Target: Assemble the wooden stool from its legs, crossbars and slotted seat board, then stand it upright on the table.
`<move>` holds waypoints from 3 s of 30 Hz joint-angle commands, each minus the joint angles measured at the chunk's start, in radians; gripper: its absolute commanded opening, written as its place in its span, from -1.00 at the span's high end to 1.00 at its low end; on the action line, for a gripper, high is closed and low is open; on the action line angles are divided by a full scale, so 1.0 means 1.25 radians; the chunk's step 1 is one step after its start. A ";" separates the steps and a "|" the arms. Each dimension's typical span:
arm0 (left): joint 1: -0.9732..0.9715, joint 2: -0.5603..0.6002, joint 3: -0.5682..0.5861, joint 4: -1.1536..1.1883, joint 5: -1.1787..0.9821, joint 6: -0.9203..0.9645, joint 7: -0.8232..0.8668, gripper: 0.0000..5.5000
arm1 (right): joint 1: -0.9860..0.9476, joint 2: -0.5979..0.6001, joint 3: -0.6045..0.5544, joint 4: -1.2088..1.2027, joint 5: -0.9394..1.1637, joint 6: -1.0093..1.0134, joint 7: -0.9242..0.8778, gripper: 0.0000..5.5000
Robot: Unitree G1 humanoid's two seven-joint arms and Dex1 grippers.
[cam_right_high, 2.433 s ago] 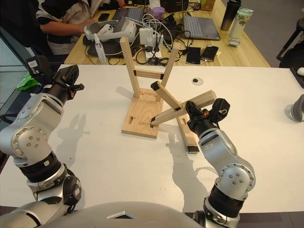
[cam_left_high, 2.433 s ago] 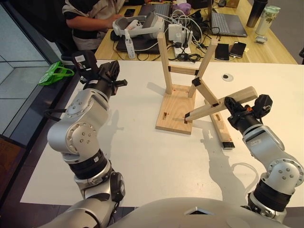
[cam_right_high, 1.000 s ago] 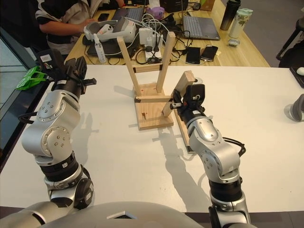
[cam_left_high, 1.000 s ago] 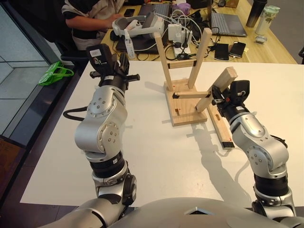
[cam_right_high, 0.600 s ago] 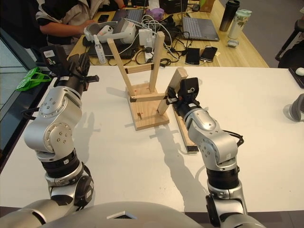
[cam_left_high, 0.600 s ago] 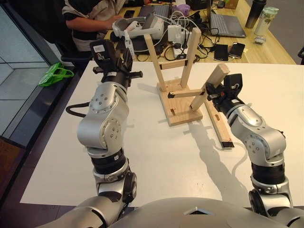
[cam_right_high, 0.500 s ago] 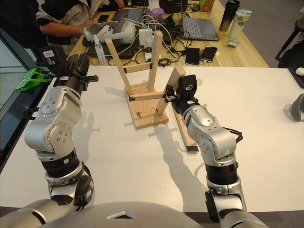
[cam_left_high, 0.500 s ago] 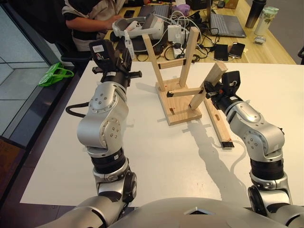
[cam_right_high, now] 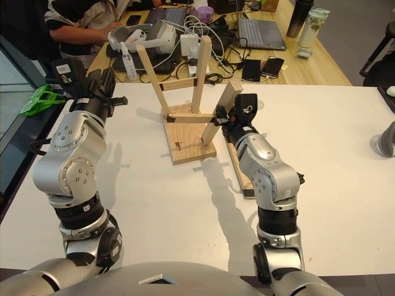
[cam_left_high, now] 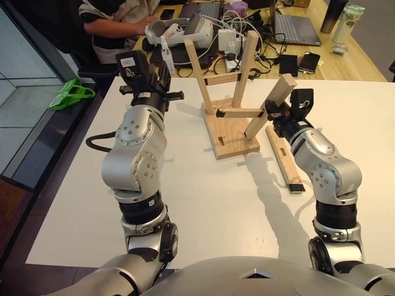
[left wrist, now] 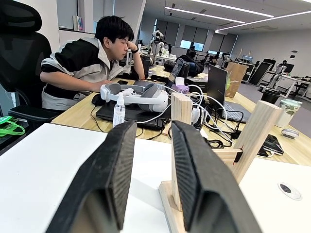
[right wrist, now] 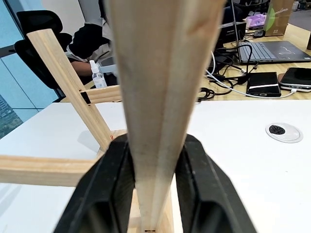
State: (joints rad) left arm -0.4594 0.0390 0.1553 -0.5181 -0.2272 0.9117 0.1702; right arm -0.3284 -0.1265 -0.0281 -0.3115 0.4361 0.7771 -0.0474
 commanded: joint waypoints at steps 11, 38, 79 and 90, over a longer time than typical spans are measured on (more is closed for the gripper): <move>-0.007 -0.005 -0.001 -0.007 0.009 -0.003 0.003 0.53 | -0.074 -0.006 -0.098 -0.076 -0.024 -0.085 0.006 0.15; -0.009 -0.009 -0.020 -0.008 0.011 0.000 -0.005 0.53 | -0.380 -0.048 -0.291 0.160 0.004 -0.188 -0.023 0.15; 0.328 0.036 0.032 -0.158 -0.320 0.152 -0.253 0.53 | 0.454 -0.155 0.049 0.021 -0.128 -0.116 0.253 -0.36; 0.303 0.099 -0.019 -0.182 -0.407 0.261 -0.261 0.53 | 0.408 -0.169 0.004 0.107 -0.163 -0.113 0.251 0.26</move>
State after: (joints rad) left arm -0.0499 0.1246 0.1368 -0.7311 -0.7222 1.2215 -0.1451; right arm 0.1904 -0.3331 0.0105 -0.2478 0.2558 0.6124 0.3047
